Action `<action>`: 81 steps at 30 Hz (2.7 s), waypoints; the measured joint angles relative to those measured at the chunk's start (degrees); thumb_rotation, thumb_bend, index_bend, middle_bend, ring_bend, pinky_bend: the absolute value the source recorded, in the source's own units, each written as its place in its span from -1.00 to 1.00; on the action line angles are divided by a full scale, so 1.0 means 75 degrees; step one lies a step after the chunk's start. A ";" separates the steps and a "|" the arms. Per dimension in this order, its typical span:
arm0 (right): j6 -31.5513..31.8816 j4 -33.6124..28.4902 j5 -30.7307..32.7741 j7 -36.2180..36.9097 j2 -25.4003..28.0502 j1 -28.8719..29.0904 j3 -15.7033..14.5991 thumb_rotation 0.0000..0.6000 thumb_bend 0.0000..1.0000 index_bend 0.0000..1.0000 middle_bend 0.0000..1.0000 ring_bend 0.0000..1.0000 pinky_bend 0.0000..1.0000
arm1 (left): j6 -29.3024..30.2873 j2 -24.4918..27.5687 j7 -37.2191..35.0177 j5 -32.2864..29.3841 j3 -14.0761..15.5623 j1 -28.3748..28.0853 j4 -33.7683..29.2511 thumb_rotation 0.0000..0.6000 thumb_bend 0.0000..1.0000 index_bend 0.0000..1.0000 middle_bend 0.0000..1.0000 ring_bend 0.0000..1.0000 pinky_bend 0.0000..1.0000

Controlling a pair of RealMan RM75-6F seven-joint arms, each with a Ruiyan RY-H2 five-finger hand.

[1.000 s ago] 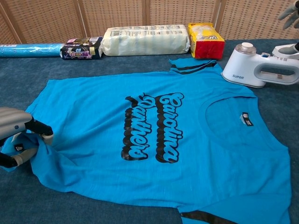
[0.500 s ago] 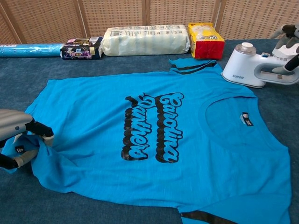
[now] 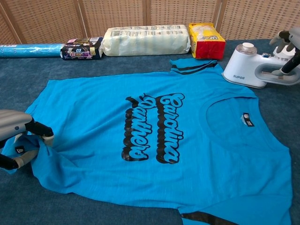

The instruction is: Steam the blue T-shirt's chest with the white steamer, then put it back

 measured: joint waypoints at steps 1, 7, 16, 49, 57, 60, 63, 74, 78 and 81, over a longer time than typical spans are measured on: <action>-0.0031 0.0123 0.0028 -0.0017 -0.0054 0.0036 0.0013 1.00 -0.44 -0.47 -0.33 -0.37 -0.38 | 0.0002 0.0000 0.0001 -0.0004 0.0001 0.0000 -0.0002 1.00 0.11 0.04 0.06 -0.08 0.11; -0.0210 0.0942 0.0151 -0.0071 -0.0401 0.0260 0.0096 1.00 -0.39 -0.21 -0.19 -0.20 -0.28 | 0.0008 0.0016 -0.0010 -0.0061 0.0015 0.0009 -0.0027 1.00 0.11 0.04 0.06 -0.08 0.11; -0.0443 0.2396 0.0070 0.0032 -0.1025 0.0526 0.0079 1.00 -0.33 -0.03 0.00 0.01 -0.08 | 0.0043 -0.0002 -0.0067 -0.0145 -0.0010 0.0020 -0.0026 1.00 0.11 0.04 0.06 -0.08 0.11; -0.1322 0.5434 -0.0507 0.1427 -0.2601 0.1649 0.0621 1.00 -0.34 0.48 0.60 0.69 0.61 | 0.0177 0.0075 0.0017 -0.0379 0.0047 0.0126 -0.0204 1.00 0.11 0.04 0.06 -0.08 0.11; -0.1326 0.5356 -0.0359 0.1848 -0.2540 0.1629 0.0893 1.00 -0.34 0.51 0.64 0.80 0.72 | 0.0195 0.0090 0.0033 -0.0382 0.0047 0.0134 -0.0201 1.00 0.11 0.04 0.06 -0.08 0.11; -0.1275 0.5304 -0.0331 0.2017 -0.2479 0.1584 0.0974 1.00 -0.34 0.51 0.65 0.81 0.73 | 0.0200 0.0080 0.0046 -0.0378 0.0040 0.0131 -0.0207 1.00 0.11 0.04 0.06 -0.08 0.11; -0.1216 0.5250 -0.0328 0.2179 -0.2407 0.1519 0.1016 1.00 -0.34 0.51 0.65 0.81 0.73 | 0.0205 0.0071 0.0065 -0.0381 0.0035 0.0130 -0.0211 1.00 0.11 0.04 0.06 -0.08 0.11; -0.1045 0.4600 -0.0413 0.3141 -0.2111 0.1149 0.1070 1.00 -0.34 0.51 0.65 0.81 0.73 | 0.0192 0.0068 0.0196 -0.0417 0.0005 0.0098 -0.0255 1.00 0.11 0.04 0.06 -0.08 0.11; -0.0925 0.4201 -0.0458 0.3440 -0.1966 0.1012 0.1088 1.00 -0.34 0.51 0.65 0.81 0.73 | 0.0198 0.0084 0.0221 -0.0432 -0.0001 0.0095 -0.0267 1.00 0.11 0.04 0.06 -0.08 0.11; -0.0776 0.3854 -0.0524 0.3586 -0.1847 0.0904 0.1074 1.00 -0.34 0.51 0.65 0.81 0.73 | 0.0205 0.0094 0.0232 -0.0444 -0.0011 0.0092 -0.0271 1.00 0.11 0.04 0.06 -0.08 0.11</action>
